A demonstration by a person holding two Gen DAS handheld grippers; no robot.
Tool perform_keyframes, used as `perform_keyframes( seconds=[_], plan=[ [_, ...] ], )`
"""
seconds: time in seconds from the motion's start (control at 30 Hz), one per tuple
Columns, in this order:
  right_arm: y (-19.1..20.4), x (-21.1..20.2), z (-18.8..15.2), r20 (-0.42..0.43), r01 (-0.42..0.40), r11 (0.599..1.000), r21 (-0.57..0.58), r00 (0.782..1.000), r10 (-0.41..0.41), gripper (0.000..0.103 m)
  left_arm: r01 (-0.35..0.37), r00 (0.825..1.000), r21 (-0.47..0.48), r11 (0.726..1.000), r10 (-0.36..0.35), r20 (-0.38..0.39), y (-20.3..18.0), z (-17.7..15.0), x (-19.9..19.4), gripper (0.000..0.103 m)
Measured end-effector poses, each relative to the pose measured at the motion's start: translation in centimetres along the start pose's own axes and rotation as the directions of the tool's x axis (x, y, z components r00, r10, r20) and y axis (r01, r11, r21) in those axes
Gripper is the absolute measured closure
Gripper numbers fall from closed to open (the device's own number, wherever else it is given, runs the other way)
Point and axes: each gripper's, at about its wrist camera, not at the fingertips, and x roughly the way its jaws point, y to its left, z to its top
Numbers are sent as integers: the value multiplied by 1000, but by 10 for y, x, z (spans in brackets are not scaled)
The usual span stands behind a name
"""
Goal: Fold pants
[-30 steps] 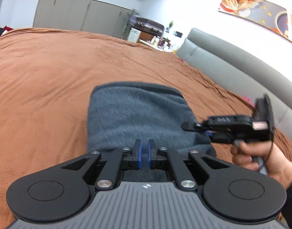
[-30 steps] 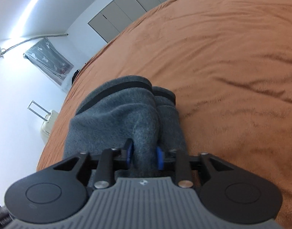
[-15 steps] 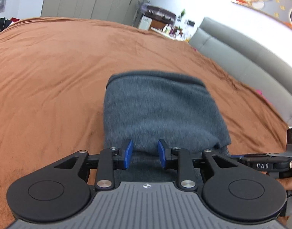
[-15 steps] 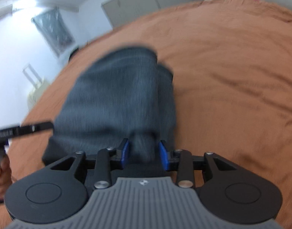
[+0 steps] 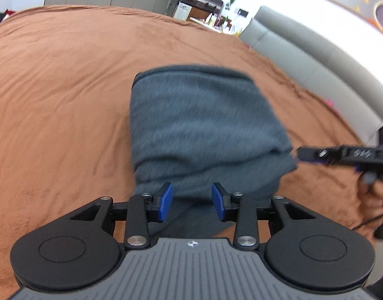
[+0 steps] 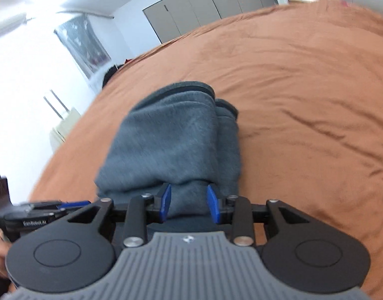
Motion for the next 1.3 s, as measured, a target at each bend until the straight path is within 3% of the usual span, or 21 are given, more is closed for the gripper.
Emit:
perform_keyframes(
  seconds=[0.17,0.33,0.43,0.53,0.67,0.77,0.87,0.93,0.97,1.07,1.17,1.3],
  plan=[
    [-13,17,-5,-6,-90,968,235,996,94,73,112,993,-138,984,-114,-10,-3,10,18,53],
    [-33,29,-19,75,-161,868,470,987,142,75,139,990,-170,976,-138,18,-22,14,36,54],
    [-37,25,-27,155,-242,827,508,970,188,75,134,990,-79,988,-130,54,-40,48,35,54],
    [-33,24,-33,188,-238,836,494,968,165,75,84,994,106,991,-91,67,-65,99,42,52],
    [-26,26,-45,237,-253,829,498,960,151,75,49,998,330,943,-34,-50,-88,149,85,52],
    [-23,23,-55,310,-263,823,503,944,112,75,13,997,455,890,26,-78,-99,171,117,51],
    [-23,21,-65,383,-288,795,535,921,76,75,33,987,494,869,50,-154,-102,183,147,49],
    [-24,22,-70,420,-314,772,552,905,68,75,70,972,482,873,50,-231,-101,185,169,49],
    [-24,22,-73,433,-324,761,562,899,63,75,107,959,460,882,30,-281,-100,186,178,52],
    [-26,27,-81,453,-363,721,590,888,77,75,137,942,435,890,18,-335,-94,185,195,64],
    [-24,28,-87,468,-367,727,580,881,71,75,172,926,404,898,-7,-377,-90,187,202,76],
    [-23,26,-93,492,-371,730,574,869,55,75,174,920,437,882,14,-393,-95,189,207,81]
  ],
)
